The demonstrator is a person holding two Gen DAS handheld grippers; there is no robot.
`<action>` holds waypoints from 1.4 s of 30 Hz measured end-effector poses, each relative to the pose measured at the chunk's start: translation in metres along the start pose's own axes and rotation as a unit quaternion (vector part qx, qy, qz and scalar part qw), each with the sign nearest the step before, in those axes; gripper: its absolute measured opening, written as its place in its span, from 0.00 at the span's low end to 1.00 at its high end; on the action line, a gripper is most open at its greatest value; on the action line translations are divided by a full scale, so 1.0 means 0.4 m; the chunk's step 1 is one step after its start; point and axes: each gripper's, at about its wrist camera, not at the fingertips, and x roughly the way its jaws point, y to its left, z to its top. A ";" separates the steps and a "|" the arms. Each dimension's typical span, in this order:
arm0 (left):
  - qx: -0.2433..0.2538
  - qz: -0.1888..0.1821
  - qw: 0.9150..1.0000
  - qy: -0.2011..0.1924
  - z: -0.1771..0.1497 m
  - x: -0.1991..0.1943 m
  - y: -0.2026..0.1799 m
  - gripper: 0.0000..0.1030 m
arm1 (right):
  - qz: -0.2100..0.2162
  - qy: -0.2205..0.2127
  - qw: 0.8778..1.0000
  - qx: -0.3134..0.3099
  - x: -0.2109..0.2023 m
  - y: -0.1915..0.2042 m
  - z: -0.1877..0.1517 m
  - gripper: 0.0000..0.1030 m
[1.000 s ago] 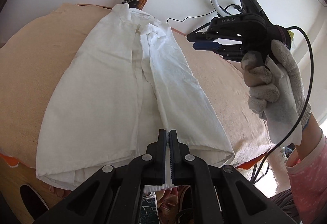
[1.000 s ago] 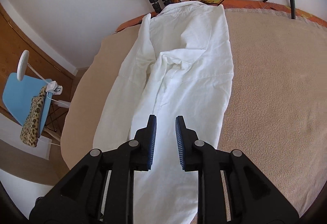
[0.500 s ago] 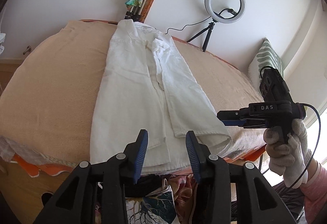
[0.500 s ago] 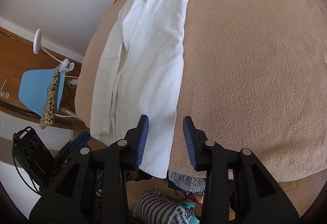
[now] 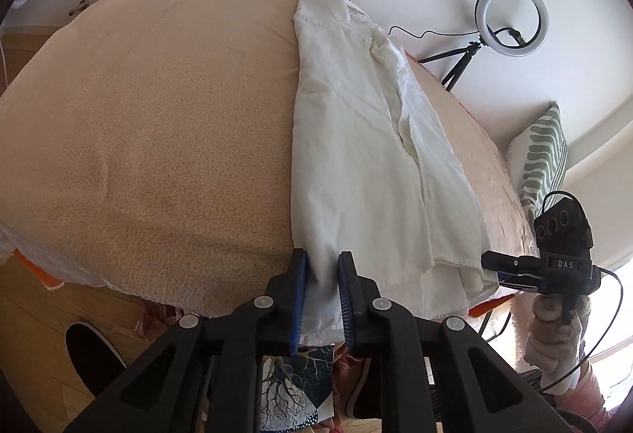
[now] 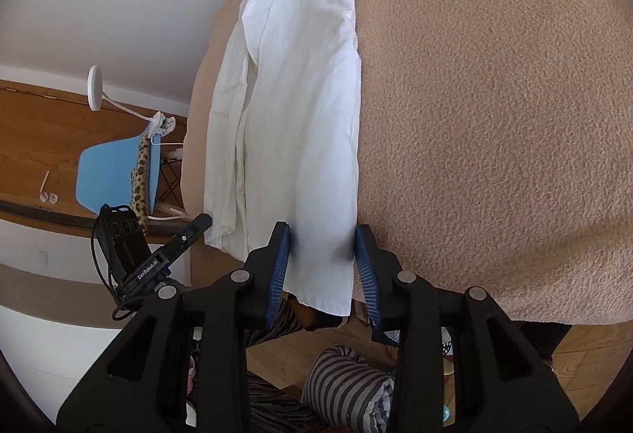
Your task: Fold small clothes
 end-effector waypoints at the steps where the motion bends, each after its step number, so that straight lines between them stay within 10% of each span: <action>1: -0.001 -0.003 1.000 0.000 0.000 -0.002 -0.002 0.06 | 0.002 0.000 1.000 0.001 -0.002 0.001 0.002 0.12; 6: -0.004 -0.022 0.999 -0.026 0.003 -0.058 -0.022 0.04 | 0.099 -0.042 0.994 0.029 -0.101 0.000 -0.004 0.08; 13: 0.013 0.018 1.000 -0.004 -0.022 -0.002 -0.014 0.03 | -0.003 -0.012 0.999 0.039 -0.025 -0.054 -0.024 0.05; 20: 0.024 0.020 0.999 -0.009 -0.026 -0.015 -0.024 0.04 | -0.019 -0.020 1.000 0.007 -0.025 -0.026 -0.026 0.06; 24: -0.002 -0.003 1.000 0.004 -0.013 -0.014 -0.004 0.39 | -0.024 -0.028 0.999 -0.029 -0.044 -0.001 -0.029 0.25; 29: 0.013 -0.006 0.999 0.029 -0.004 0.010 -0.021 0.21 | 0.006 -0.003 1.000 -0.022 -0.019 -0.010 -0.030 0.31; 31: 0.030 0.006 0.999 0.036 -0.005 0.014 -0.037 0.13 | 0.021 0.010 1.000 -0.008 0.001 -0.024 -0.030 0.15; 42: 0.020 -0.050 0.998 0.025 0.084 -0.047 -0.094 0.04 | 0.107 -0.038 0.993 0.036 -0.071 -0.015 0.008 0.09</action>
